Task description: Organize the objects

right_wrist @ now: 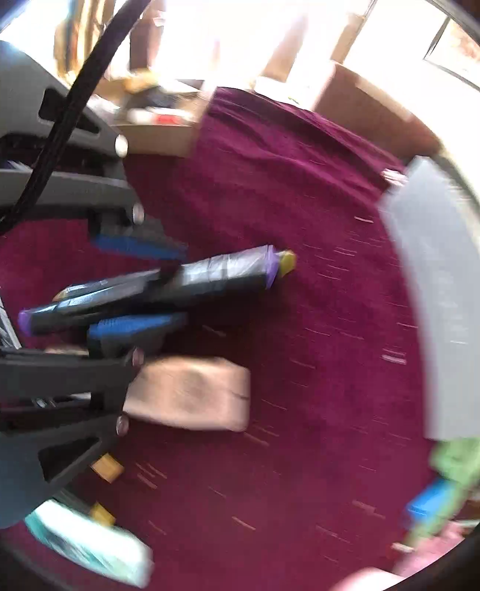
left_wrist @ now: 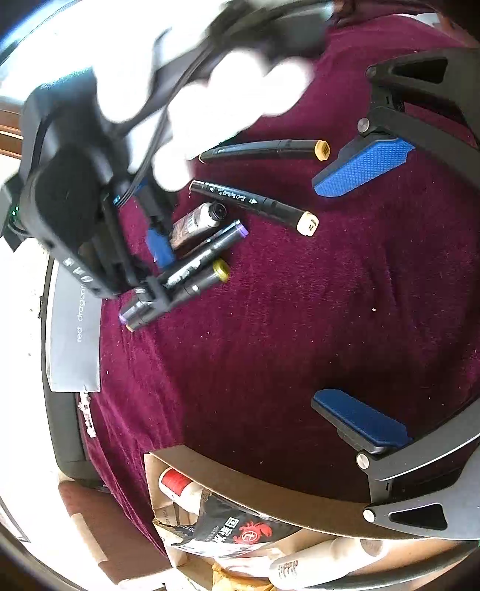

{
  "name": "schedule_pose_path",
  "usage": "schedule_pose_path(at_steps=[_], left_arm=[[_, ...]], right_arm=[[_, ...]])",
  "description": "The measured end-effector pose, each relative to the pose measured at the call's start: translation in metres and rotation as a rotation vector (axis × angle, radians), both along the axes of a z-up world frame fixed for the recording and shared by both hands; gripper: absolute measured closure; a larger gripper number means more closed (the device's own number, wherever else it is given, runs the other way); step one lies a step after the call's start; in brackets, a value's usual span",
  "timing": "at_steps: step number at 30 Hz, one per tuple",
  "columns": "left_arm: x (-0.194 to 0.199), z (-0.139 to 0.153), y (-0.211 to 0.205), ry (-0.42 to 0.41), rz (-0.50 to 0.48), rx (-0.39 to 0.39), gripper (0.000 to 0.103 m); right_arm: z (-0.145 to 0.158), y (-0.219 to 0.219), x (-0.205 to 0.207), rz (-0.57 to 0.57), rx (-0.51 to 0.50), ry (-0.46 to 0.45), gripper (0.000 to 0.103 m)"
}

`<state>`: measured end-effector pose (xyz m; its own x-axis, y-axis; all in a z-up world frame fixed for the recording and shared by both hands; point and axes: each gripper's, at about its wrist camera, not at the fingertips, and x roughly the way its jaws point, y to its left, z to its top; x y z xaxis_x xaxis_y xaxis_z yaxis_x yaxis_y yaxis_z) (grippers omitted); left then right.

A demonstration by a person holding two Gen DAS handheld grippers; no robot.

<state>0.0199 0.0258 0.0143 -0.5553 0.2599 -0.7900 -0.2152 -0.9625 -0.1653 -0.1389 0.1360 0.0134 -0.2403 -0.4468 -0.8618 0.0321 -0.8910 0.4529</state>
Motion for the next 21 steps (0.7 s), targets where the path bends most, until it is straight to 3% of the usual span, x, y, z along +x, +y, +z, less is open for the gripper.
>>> schedule_pose_path(at_steps=[4,7,12,17,21], left_arm=[[0.001,0.0,-0.003,0.002,0.001,0.021,0.002],[0.002,0.0,-0.004,0.002,0.001,0.029,0.002],[0.0,-0.001,-0.003,-0.014,-0.03,0.009,0.002],[0.003,0.006,-0.011,-0.027,-0.039,0.052,0.002],[-0.002,0.024,-0.016,0.011,-0.009,0.055,0.002]], right_arm=[[-0.003,-0.011,0.032,0.143,-0.055,-0.089,0.084],[0.004,-0.011,0.064,0.2,-0.01,-0.07,0.084],[0.041,0.021,0.117,0.097,0.169,0.164,0.081],[0.056,0.071,0.158,-0.069,0.103,0.288,0.075],[0.045,0.093,0.175,-0.19,0.065,0.386,0.072]])
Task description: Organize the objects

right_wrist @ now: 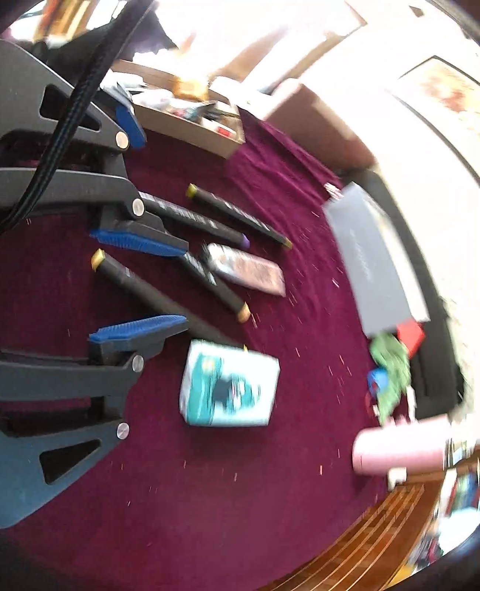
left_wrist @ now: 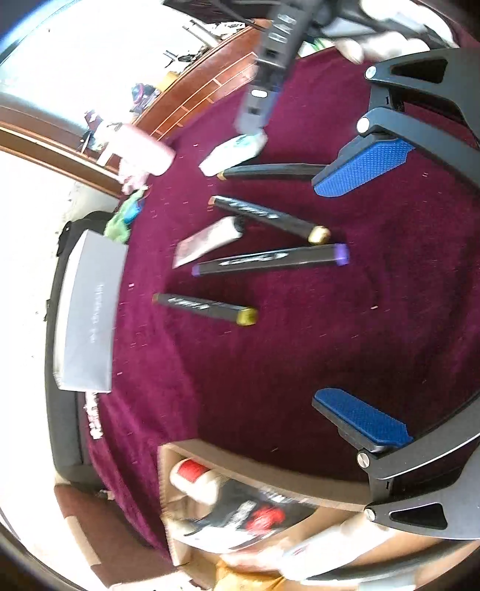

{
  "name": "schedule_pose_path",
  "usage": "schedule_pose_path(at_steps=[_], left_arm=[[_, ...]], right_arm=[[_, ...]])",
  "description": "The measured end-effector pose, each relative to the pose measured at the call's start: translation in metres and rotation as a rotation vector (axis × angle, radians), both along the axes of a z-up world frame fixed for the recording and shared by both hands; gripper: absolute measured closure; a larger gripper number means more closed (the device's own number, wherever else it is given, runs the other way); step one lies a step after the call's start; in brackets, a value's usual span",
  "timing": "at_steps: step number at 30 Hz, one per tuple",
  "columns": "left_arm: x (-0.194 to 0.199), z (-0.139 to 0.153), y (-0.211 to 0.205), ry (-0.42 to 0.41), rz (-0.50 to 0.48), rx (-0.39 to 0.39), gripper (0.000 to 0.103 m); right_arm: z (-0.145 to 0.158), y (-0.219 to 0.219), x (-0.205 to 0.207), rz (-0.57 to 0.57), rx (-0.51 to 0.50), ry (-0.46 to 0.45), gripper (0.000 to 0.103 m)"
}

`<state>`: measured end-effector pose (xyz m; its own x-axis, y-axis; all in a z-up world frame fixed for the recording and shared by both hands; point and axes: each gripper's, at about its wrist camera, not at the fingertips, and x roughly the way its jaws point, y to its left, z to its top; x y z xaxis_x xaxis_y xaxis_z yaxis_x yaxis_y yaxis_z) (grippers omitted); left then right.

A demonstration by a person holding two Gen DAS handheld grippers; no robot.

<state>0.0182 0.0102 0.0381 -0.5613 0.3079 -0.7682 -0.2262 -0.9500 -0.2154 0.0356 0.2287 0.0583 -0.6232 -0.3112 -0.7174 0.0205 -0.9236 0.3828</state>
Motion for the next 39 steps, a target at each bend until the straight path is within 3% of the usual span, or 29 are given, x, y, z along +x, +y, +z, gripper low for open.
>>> schedule_pose_path(at_steps=[2,5,10,15,21,24,25,27,30,39], left_arm=[[-0.007,0.007,0.004,0.011,0.0,-0.036,0.003],[-0.018,0.012,0.023,0.042,-0.05,-0.123,0.014],[-0.046,0.0,0.049,-0.011,-0.115,-0.195,0.052],[-0.06,-0.015,0.065,-0.038,-0.142,-0.28,0.059],[-0.066,-0.024,0.072,-0.055,-0.175,-0.353,0.058],[-0.069,-0.023,0.072,-0.067,-0.177,-0.363,0.061],[-0.07,-0.025,0.072,-0.069,-0.183,-0.369,0.076],[-0.069,-0.026,0.073,-0.085,-0.205,-0.321,0.09],[-0.066,-0.025,0.079,-0.072,-0.201,-0.364,0.091],[-0.052,-0.003,0.049,-0.052,-0.138,-0.23,0.091]], right_arm=[[-0.012,0.011,0.0,-0.036,-0.04,0.014,0.072],[-0.026,0.022,-0.01,-0.05,-0.102,0.018,0.072],[-0.035,0.041,-0.009,-0.089,-0.176,0.03,0.072],[-0.026,0.048,0.0,-0.093,-0.202,0.084,0.068],[-0.025,0.043,0.002,-0.065,-0.215,0.087,0.067],[-0.026,0.043,0.002,-0.065,-0.219,0.088,0.067],[-0.026,0.043,0.002,-0.068,-0.219,0.087,0.067],[-0.028,0.044,0.001,-0.074,-0.23,0.077,0.067],[-0.033,0.046,-0.001,-0.078,-0.251,0.056,0.067],[-0.04,0.041,-0.008,-0.057,-0.224,0.021,0.067]])
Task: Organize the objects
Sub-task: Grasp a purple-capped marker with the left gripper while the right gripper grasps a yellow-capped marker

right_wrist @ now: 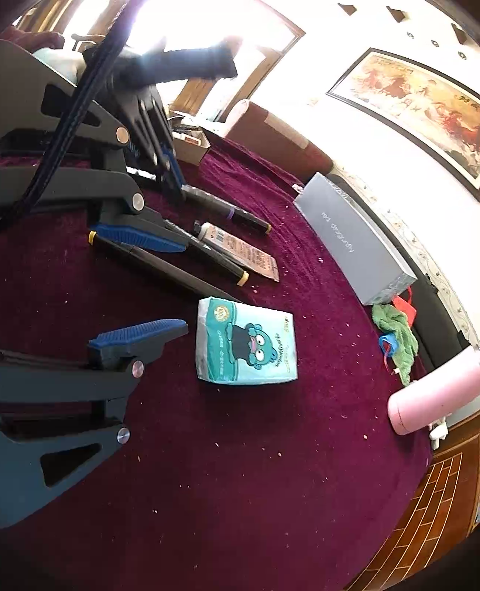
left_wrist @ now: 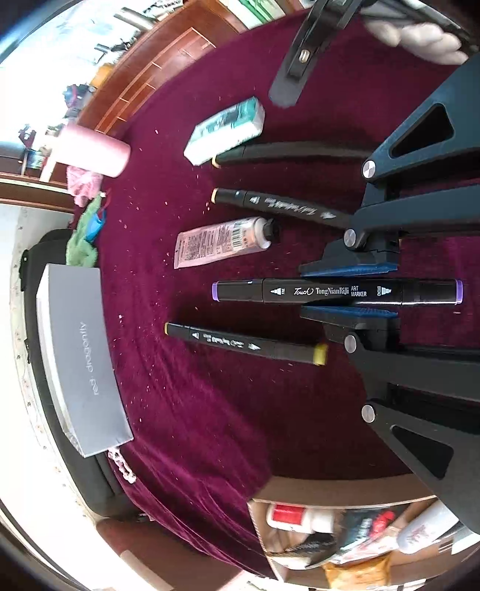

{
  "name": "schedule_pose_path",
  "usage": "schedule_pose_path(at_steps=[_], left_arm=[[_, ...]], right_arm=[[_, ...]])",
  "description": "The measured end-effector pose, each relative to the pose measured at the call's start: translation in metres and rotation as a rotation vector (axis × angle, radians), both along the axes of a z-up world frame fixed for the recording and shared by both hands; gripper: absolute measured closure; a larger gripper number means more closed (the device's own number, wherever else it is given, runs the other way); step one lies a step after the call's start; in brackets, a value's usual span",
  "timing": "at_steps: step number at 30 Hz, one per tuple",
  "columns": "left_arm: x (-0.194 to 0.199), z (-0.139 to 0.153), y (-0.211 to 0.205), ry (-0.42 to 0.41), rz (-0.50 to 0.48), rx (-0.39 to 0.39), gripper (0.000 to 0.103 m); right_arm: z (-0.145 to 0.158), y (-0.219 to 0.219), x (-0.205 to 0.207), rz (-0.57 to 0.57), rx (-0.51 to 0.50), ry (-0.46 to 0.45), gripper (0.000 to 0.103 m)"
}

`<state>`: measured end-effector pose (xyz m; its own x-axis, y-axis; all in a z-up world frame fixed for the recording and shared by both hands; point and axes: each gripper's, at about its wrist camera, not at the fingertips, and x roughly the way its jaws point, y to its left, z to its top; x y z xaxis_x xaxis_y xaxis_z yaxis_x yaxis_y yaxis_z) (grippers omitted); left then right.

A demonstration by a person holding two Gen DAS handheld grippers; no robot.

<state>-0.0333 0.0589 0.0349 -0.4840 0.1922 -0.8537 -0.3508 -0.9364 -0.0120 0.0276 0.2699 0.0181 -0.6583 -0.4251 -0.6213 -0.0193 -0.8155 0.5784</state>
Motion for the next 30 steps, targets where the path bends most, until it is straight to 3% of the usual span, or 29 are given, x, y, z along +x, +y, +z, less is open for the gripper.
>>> schedule_pose_path(at_steps=[10,17,23,25,27,30], left_arm=[[0.053,0.015,-0.029,0.063,0.012,0.025,0.091],[0.075,0.018,-0.051,0.077,0.047,0.079,0.091],[0.086,0.02,-0.066,0.081,0.06,0.12,0.091],[0.09,0.022,-0.072,0.09,0.069,0.126,0.091],[0.093,0.024,-0.08,0.094,0.081,0.142,0.091],[0.096,0.026,-0.09,0.1,0.095,0.156,0.091]], right_arm=[[-0.008,-0.015,-0.003,0.007,0.13,-0.024,0.067],[-0.003,-0.032,-0.014,-0.018,0.166,-0.138,0.066],[0.002,-0.07,-0.031,-0.03,0.315,-0.206,0.066],[-0.003,-0.078,-0.037,-0.051,0.353,-0.238,0.07],[-0.004,-0.079,-0.037,-0.082,0.377,-0.229,0.082],[-0.006,-0.077,-0.035,-0.11,0.407,-0.217,0.091]])
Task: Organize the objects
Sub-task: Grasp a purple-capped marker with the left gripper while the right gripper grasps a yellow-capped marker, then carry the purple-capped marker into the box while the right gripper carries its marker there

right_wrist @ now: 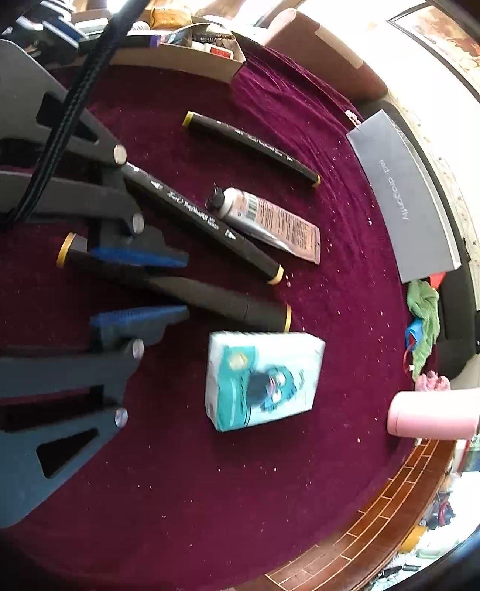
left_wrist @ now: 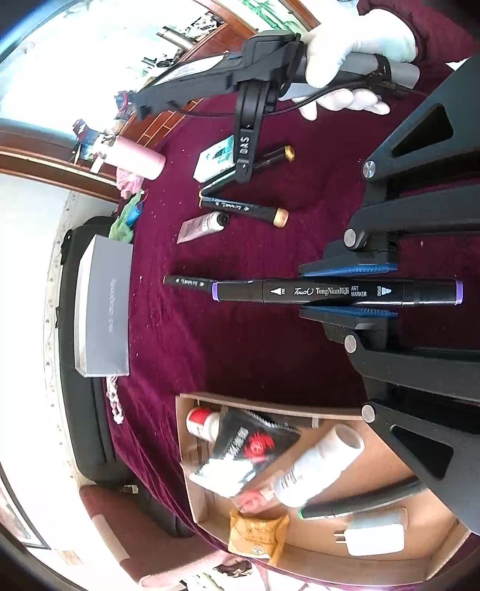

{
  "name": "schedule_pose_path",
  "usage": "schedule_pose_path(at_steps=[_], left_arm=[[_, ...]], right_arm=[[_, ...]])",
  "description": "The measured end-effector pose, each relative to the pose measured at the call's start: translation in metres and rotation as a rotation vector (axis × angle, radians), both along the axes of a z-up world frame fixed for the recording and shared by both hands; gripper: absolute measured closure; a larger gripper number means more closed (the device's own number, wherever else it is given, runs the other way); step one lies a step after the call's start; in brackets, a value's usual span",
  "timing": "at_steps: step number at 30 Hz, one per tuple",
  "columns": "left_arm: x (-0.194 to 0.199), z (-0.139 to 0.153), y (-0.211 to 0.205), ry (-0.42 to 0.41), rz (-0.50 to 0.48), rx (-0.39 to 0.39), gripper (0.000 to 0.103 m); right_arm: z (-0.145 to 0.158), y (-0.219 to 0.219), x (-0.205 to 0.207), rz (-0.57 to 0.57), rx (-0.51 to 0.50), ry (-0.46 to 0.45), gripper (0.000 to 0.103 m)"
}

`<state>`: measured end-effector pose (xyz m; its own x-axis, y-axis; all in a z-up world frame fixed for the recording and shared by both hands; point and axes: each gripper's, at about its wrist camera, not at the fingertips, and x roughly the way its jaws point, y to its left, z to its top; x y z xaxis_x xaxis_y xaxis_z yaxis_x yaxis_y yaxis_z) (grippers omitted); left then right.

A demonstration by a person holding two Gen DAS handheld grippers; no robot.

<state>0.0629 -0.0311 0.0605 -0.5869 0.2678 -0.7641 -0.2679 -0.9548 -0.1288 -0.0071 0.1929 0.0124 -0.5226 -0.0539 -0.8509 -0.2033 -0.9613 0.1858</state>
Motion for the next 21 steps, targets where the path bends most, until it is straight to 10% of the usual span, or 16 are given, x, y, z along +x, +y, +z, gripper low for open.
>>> schedule_pose_path(at_steps=[21], left_arm=[[0.034,0.006,-0.054,-0.006,0.062,0.052,0.091]], right_arm=[[0.021,-0.011,0.062,0.076,-0.166,-0.008,0.091]])
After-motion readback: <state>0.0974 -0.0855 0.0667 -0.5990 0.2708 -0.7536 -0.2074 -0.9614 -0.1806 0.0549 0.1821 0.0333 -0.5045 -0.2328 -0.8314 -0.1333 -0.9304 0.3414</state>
